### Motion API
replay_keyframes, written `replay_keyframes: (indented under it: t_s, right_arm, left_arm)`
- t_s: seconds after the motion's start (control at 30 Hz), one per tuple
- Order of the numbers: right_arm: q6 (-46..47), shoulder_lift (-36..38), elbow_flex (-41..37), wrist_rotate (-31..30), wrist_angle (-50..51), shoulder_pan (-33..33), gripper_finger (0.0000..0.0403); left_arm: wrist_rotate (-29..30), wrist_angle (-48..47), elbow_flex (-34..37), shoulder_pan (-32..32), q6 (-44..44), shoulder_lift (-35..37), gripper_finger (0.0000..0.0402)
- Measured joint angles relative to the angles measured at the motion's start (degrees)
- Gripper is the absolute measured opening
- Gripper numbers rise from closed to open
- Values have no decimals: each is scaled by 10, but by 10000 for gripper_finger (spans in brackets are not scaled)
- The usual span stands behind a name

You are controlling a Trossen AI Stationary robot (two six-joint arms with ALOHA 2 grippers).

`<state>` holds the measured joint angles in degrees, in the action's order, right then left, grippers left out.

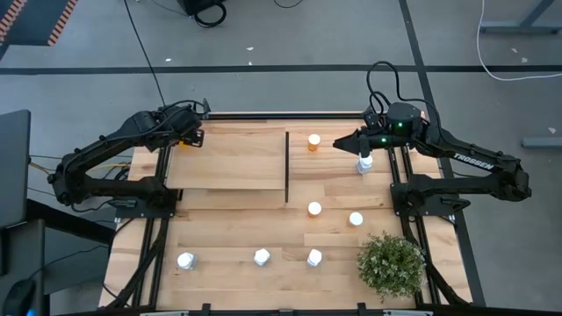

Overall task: Pick and place medicine bottles onto shelf by color
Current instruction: Put the orange pill bottle on the shelf

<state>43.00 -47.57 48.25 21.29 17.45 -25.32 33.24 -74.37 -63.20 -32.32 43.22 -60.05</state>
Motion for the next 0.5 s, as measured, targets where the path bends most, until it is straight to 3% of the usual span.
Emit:
replay_keyframes:
  t_s: [0.5]
  right_arm:
    - [-11,0,0,17,0,0,225]
  left_arm:
    - [-11,-2,0,1,40,-41,235]
